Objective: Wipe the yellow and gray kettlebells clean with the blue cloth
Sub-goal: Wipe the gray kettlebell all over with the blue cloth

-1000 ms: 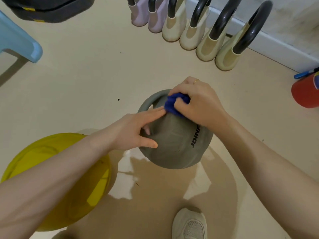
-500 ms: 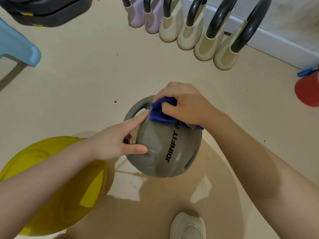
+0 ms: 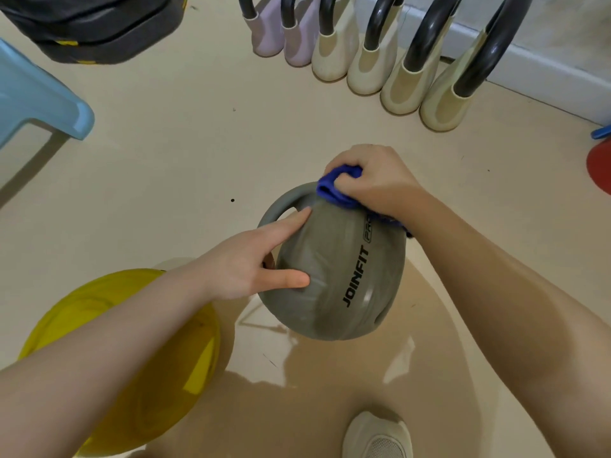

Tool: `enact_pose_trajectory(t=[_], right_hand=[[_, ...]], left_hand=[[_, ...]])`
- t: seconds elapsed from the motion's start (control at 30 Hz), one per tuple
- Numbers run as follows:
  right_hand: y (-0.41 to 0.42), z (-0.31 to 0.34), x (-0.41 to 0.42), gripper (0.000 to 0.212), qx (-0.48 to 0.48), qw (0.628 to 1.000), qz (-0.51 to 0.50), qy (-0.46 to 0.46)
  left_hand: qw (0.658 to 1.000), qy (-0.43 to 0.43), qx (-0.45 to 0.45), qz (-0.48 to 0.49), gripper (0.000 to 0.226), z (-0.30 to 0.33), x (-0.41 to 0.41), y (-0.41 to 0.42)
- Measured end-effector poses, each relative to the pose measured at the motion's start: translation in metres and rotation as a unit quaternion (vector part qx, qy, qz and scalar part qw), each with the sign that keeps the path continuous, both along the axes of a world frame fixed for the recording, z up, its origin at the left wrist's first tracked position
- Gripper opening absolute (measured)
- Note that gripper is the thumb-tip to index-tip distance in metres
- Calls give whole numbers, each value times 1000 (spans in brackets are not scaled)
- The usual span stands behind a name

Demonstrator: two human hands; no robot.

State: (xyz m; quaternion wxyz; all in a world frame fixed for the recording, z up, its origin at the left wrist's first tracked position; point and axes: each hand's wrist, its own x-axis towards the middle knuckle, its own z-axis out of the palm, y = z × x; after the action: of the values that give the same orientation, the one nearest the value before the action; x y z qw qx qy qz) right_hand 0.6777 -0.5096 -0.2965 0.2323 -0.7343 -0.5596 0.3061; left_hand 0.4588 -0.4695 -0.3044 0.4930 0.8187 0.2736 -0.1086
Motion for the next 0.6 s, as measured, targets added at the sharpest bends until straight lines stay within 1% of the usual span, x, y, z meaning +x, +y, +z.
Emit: enact_pose_trajectory(t=[0.07,0.1,0.17,0.27,0.3,0.33,0.4,0.47,0.5,0.53,0.6], right_hand=[[1,-5,11,24,-29,995,-86,28],[0,-5,13,24,-36,994,-101,35],[-4,0,9,24,-25,997,-63,32],[-11,14,-2,24,-11,998,36,46],[-11,12,-1,24,-13,997,40,58],[-10,7,4,24,-16,997,19,67],[-6,-11,17,24,-35,994,-72,71],[-4,-22,24,24,-56,981,-158,99],[-6,-24,25,24,-58,976,-177,115],[-10,-21,24,25,-56,976,-171,124],[-20,-10,20,26,-43,981,-110,151]], left_hand=[[1000,2,6,-15,94,0,6,3],[1000,3,7,-23,96,1,10,5],[999,-5,2,-40,94,4,16,9],[997,-47,-22,-55,77,9,17,10],[997,-47,-20,-53,76,9,15,10],[998,-37,-14,-48,77,10,13,9],[999,-17,-3,-31,82,7,11,8],[1000,-12,3,-22,84,2,11,10],[1000,-11,3,-22,84,1,10,11],[1000,-11,2,-24,84,0,9,11],[1000,-10,-5,-26,87,-4,3,11]])
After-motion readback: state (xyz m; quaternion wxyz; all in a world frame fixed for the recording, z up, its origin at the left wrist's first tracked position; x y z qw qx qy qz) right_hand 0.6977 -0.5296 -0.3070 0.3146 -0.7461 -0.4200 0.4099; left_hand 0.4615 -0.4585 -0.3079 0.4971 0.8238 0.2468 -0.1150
